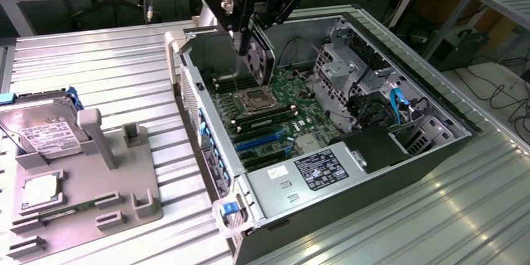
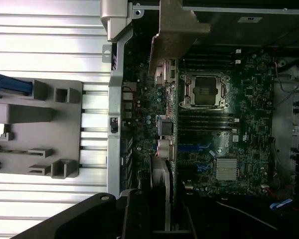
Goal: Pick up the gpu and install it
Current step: 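Pick up the gpu and move the gpu toward the slot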
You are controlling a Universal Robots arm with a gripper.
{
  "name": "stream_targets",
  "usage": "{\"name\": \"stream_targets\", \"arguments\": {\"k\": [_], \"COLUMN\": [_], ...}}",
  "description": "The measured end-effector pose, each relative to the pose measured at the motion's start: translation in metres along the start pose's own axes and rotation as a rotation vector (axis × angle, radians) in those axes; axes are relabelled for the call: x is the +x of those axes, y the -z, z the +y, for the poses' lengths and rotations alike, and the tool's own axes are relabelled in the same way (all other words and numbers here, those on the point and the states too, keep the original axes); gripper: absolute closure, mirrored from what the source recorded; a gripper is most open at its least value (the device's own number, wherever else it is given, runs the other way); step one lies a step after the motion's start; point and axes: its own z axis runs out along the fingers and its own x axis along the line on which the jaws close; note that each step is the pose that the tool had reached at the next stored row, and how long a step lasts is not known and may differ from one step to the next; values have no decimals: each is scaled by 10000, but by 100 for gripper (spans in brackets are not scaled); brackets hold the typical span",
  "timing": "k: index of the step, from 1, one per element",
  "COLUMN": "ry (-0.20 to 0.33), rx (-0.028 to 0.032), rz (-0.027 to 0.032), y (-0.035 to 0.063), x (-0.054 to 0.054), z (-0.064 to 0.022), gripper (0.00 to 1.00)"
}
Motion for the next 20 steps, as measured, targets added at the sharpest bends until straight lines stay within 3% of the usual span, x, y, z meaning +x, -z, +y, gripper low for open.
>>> {"name": "stream_targets", "arguments": {"k": [20], "ry": [0], "rx": [1], "rz": [-33], "y": [-19], "x": [-213], "z": [-5], "gripper": [72]}}
